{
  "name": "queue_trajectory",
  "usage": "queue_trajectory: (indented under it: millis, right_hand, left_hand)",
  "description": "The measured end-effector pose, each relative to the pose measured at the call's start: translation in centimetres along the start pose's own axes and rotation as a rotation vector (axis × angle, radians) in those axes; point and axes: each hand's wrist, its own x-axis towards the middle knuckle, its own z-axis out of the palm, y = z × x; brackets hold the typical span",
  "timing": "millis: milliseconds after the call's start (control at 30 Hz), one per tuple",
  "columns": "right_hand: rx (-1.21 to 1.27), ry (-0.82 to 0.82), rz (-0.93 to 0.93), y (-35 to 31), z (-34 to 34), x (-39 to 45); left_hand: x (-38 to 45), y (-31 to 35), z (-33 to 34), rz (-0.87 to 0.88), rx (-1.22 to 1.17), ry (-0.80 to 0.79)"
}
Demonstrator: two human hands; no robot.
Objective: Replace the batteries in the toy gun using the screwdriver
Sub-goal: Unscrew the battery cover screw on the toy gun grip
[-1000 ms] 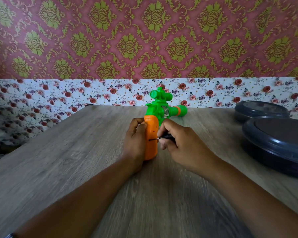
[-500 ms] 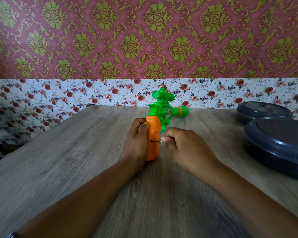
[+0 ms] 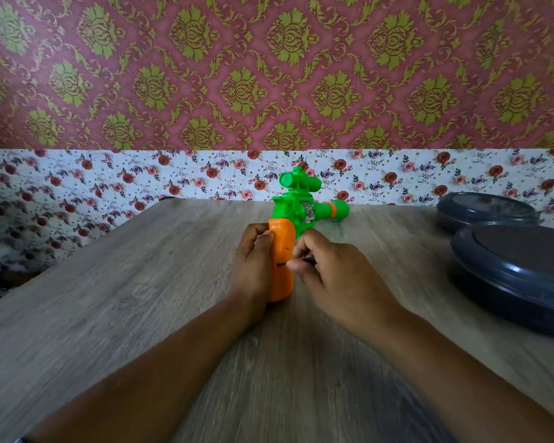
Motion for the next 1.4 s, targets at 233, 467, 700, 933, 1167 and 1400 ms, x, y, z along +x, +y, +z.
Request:
queue_trajectory:
  millis: [233, 467, 700, 933, 1167, 1400]
  right_hand:
    - [-0.11, -0.02, 0.125, 0.0, 0.3, -0.1]
    - [-0.13, -0.036, 0.076, 0.4, 0.1, 0.0]
    - [-0.523, 0.086, -0.124, 0.0, -0.5, -0.2]
    - [-0.327, 0.066, -0.014, -0.3, -0.9, -0.1]
    - [0.047, -0.025, 0.084, -0.2, -0.2, 0.0]
    - [-0.155, -0.081, 0.189, 0.0, -0.7, 0.0]
  left_hand:
    - [0.1, -0.1, 0.1, -0.024, 0.02, 0.004]
    - [0.3, -0.3, 0.0, -0.011, 0.017, 0.006]
    - [0.4, -0.6, 0.0, -0.006, -0.019, 0.0]
    - [0.2, -0.5, 0.2, 0.011, -0.022, -0.031]
    - [0.3, -0.5, 0.0, 0.023, -0.01, -0.024]
    - [0.1, -0.3, 0.0, -0.022, -0.027, -0.029]
